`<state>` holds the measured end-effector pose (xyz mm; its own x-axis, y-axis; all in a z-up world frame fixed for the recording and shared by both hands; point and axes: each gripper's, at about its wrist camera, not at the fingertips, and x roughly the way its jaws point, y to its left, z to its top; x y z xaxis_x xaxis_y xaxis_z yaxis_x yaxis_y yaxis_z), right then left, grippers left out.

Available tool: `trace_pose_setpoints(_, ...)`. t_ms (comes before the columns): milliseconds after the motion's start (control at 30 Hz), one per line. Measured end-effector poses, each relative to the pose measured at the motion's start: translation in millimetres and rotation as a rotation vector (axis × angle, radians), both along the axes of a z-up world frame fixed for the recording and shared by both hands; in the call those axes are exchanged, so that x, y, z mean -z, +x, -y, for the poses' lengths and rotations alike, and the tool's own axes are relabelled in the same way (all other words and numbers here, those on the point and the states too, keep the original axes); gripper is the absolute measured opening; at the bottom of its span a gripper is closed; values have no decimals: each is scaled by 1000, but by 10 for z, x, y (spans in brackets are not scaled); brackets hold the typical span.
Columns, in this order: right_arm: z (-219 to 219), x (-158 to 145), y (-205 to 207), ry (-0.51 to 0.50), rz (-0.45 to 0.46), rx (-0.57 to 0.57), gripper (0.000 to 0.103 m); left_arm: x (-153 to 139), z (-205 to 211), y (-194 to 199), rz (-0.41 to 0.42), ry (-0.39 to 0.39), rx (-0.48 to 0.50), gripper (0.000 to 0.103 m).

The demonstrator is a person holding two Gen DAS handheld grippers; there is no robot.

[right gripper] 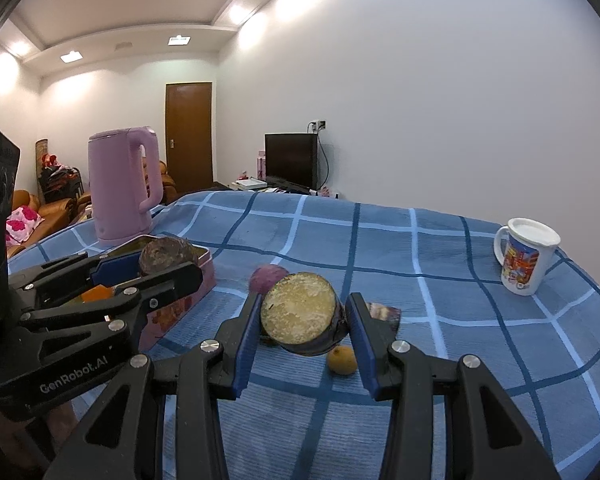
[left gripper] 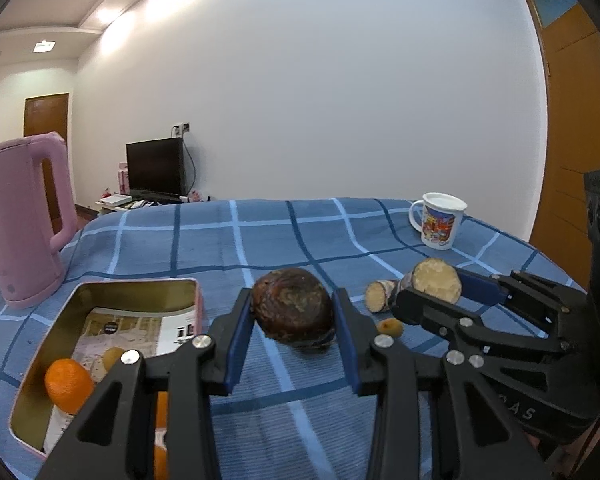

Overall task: Organize fruits
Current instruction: 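Move the held tuber slice and dark brown fruit over the tin box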

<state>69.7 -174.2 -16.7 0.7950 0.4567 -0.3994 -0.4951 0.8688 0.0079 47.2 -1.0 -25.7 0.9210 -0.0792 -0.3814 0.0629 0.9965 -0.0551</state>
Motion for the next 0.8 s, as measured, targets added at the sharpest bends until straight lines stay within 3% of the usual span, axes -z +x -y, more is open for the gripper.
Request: trace_pose_setpoints(800, -606, -75, 24, -30, -23, -111, 45, 5, -520, -82, -24, -7, -92, 41)
